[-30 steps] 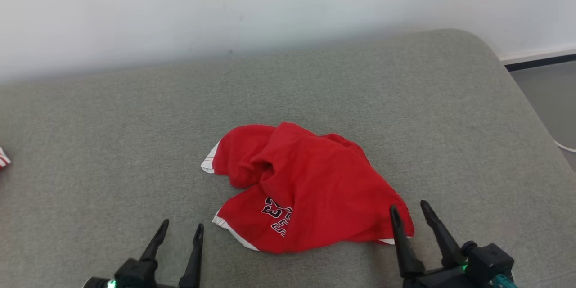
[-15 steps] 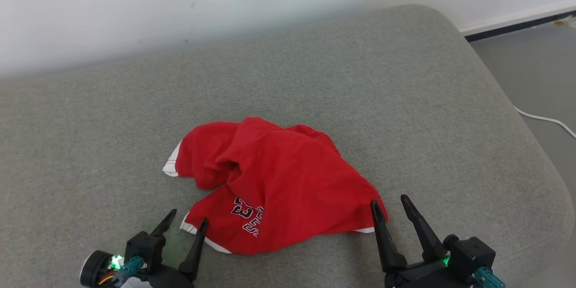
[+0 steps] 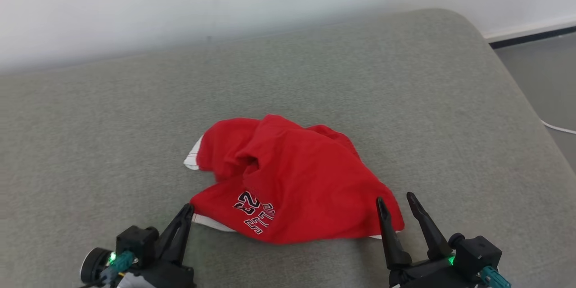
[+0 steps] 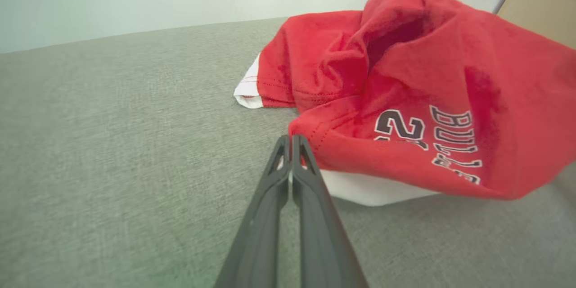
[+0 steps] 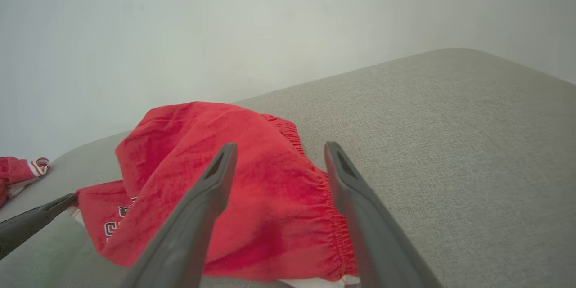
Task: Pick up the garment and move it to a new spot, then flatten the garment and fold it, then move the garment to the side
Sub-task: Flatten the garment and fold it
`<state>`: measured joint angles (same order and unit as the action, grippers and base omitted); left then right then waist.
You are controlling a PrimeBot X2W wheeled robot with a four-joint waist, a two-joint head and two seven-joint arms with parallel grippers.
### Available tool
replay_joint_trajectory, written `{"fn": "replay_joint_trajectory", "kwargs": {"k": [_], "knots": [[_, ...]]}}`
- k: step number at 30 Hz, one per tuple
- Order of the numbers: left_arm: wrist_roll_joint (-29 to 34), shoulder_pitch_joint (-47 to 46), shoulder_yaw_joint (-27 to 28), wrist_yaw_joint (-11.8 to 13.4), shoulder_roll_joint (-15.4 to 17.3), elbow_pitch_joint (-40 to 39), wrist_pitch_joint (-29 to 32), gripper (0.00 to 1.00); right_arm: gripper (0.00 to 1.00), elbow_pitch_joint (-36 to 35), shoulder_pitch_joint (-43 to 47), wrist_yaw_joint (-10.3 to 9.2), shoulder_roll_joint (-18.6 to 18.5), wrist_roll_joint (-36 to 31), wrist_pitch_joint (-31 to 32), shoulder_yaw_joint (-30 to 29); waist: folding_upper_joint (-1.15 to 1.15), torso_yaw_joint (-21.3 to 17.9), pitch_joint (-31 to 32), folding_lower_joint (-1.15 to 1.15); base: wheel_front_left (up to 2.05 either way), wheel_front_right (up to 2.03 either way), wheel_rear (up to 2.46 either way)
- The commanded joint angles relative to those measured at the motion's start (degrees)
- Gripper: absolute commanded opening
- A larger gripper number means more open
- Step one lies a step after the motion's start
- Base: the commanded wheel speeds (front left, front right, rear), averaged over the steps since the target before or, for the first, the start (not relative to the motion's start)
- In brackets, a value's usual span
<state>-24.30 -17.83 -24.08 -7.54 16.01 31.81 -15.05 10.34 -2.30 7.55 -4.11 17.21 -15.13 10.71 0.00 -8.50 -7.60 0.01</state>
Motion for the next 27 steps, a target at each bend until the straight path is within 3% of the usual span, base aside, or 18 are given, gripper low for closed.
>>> {"fn": "replay_joint_trajectory", "kwargs": {"k": [1,3,12,20,21,22,27], "knots": [[0.25,1.90,0.87,0.17,0.24,-1.33,-0.20,0.00,1.00,-0.01,0.44,-0.13,0.05,-0.19,-0.03,-0.16,0.00,3.03,0.45,-0.01,0.00,0.00,0.00],[1.41,4.71,3.27,0.16,0.39,-5.20,-0.20,0.00,1.00,0.03,0.56,-0.13,0.11,-0.30,-0.03,-0.41,0.00,5.67,0.57,-0.01,0.00,0.00,0.00],[2.55,14.25,9.15,0.16,-0.85,-12.06,-0.20,0.00,1.00,0.73,0.65,-0.13,0.25,-0.50,-0.03,-0.72,0.00,10.18,0.66,-0.01,0.00,0.00,0.00],[2.06,17.29,9.92,0.17,-2.93,-8.51,-0.20,0.00,1.00,2.38,0.76,-0.13,0.00,-0.21,-0.03,-0.19,0.00,10.35,2.10,-0.01,0.00,0.00,0.00],[2.31,17.30,11.01,0.17,-3.37,-8.90,-0.20,0.65,1.00,2.43,0.97,-0.13,-0.12,-0.13,-0.03,-0.44,0.00,10.20,2.36,-0.01,0.00,0.00,0.00],[2.61,17.52,12.19,0.17,-3.93,-9.44,-0.20,1.00,1.00,2.58,1.16,-0.13,-0.20,-0.03,-0.03,-0.73,0.00,10.01,2.67,-0.01,0.00,0.00,0.00],[5.85,19.52,17.28,0.17,-6.35,-14.94,-0.20,1.00,1.00,3.30,1.82,-0.13,-0.60,0.31,-0.04,-1.92,0.00,9.46,3.84,-0.01,0.00,0.00,0.00]]}}
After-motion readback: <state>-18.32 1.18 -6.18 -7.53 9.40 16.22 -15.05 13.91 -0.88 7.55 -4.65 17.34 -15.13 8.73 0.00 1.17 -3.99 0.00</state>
